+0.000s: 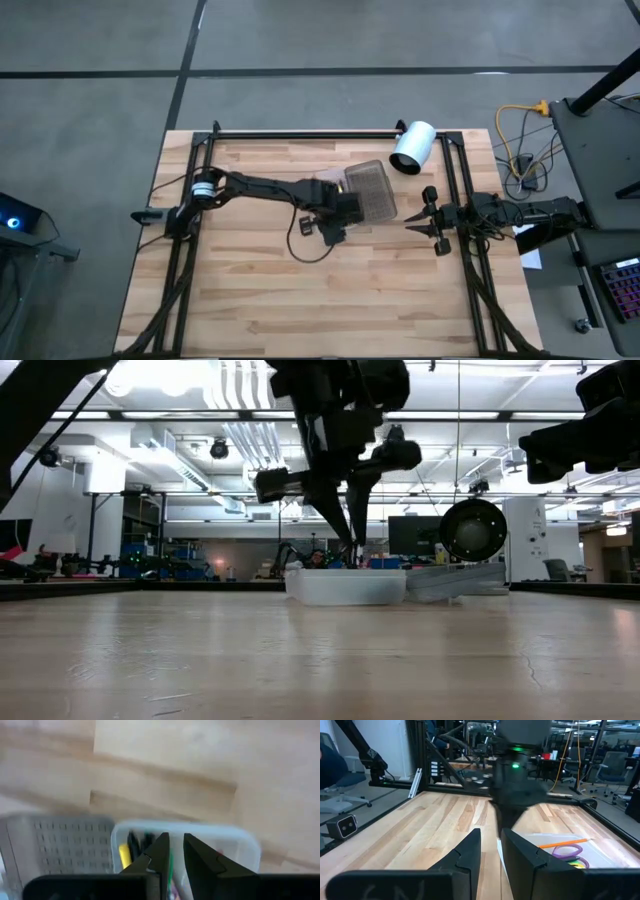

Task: Pick & place school supplies into a supply box
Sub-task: Close the supply box

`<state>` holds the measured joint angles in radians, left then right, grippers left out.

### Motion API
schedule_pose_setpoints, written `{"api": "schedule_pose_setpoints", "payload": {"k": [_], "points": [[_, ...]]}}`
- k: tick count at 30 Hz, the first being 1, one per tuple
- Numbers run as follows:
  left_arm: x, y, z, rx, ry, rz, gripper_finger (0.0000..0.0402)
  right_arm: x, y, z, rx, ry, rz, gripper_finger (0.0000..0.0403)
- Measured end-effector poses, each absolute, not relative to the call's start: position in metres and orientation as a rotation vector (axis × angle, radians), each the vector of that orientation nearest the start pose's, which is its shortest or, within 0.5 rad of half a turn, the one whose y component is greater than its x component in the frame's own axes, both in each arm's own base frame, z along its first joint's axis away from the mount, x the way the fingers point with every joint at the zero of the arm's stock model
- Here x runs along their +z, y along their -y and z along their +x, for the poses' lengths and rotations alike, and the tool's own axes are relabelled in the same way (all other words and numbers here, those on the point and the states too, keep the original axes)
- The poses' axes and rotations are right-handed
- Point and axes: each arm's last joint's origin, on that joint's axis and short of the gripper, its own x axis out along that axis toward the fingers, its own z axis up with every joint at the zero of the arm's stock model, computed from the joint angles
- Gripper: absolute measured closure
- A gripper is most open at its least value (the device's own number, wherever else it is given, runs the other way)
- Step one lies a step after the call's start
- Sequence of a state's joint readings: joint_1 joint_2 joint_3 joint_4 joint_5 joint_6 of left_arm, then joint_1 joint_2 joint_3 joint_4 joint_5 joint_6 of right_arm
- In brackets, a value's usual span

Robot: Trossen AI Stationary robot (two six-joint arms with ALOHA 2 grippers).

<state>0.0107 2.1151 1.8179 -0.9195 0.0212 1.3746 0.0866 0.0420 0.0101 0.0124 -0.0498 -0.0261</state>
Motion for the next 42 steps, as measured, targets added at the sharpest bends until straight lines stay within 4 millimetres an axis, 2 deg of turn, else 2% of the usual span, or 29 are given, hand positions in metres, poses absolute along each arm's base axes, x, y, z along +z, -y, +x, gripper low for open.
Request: {"api": "schedule_pose_setpoints", "payload": {"k": [10,16,20,23,28,31,34,36,39,42], "points": [[0.225,0.058,0.442,-0.918,-0.893,1.259,0.0361,0.165,-0.010,0.099,0.137,-0.018,-0.026,0.0335],[0.224,0.079,0.444,-0.895,-0.828,1.263,0.0361,0.165,-0.010,0.099,0.137,-0.018,-0.026,0.0335],[0.224,0.081,0.444,-0.875,-0.832,1.269,0.0361,0.165,-0.010,0.099,0.137,-0.018,-0.026,0.0335],[0.225,0.078,0.446,-0.761,-0.895,1.346,0.0361,0.165,-0.010,0.099,0.137,-0.018,-0.026,0.0335],[0.233,0.068,0.455,-0.314,-1.012,1.406,0.0361,0.165,-0.010,0.099,0.137,-0.018,-0.026,0.0335],[0.241,0.065,0.464,-0.047,-0.961,1.304,0.0361,0.165,-0.010,0.099,0.136,-0.018,-0.026,0.0335],[0.249,0.065,0.471,0.108,-0.860,1.152,0.0361,0.165,-0.010,0.099,0.137,-0.018,-0.026,0.0335],[0.252,0.067,0.474,0.139,-0.805,1.068,0.0361,0.165,-0.010,0.099,0.137,-0.018,-0.026,0.0335],[0.248,0.069,0.477,0.088,-0.757,0.997,0.0361,0.165,-0.010,0.099,0.137,-0.018,-0.026,0.0335],[0.235,0.071,0.482,0.058,-0.729,0.975,0.0361,0.165,-0.010,0.099,0.137,-0.018,-0.026,0.0335]]}}
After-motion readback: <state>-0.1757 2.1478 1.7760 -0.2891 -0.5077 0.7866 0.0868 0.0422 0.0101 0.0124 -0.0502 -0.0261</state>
